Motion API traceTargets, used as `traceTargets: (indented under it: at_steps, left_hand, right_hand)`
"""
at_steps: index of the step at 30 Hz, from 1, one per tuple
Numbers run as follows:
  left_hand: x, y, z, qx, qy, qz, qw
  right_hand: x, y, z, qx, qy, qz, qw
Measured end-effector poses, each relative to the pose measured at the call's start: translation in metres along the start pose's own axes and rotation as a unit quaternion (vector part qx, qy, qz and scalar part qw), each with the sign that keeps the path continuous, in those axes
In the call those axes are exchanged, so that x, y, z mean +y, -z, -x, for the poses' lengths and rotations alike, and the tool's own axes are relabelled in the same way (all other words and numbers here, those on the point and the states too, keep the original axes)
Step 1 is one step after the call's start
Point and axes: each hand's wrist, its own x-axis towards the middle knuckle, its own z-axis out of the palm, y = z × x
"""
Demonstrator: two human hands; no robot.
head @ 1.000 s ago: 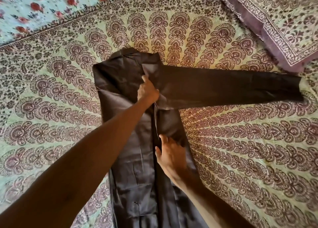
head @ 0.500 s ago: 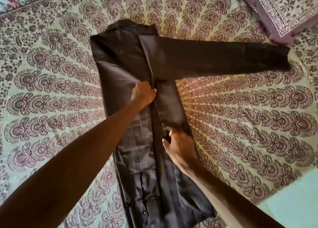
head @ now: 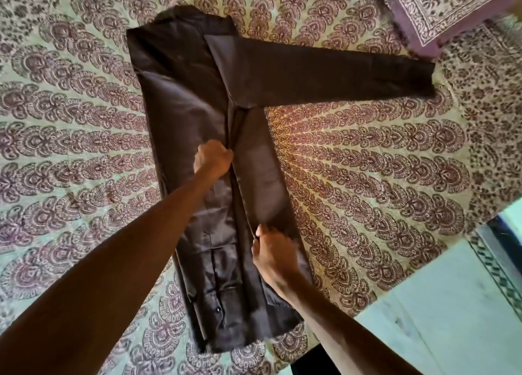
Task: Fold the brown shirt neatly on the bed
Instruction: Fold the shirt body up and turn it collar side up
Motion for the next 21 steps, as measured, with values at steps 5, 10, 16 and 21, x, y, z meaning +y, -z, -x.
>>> traceTargets:
  at_steps: [5, 10, 16, 21]
  left_hand:
    - [-0.004, 0.014, 0.003, -0.009, -0.021, -0.044, 0.999]
    - [0.019, 0.014, 0.013, 0.074, -0.071, -0.022, 0.995]
    - [0.075, -0.010, 0.004, 0.079, -0.140, 0.008, 0.987]
    - [0.145, -0.022, -0.011, 0.092, -0.236, -0.103, 0.962]
  right_hand:
    - [0.008, 0.016, -0.012, -0.001, -0.004, -0.006, 1.000]
    - [0.054, 0.061, -0.062, 0.102, -0.056, -0.003, 0.993]
    - [0.124, 0.128, -0.150, 0.176, -0.099, 0.081, 0.976]
    - [0.165, 0.177, -0.203, 0.212, -0.119, 0.146, 0.959]
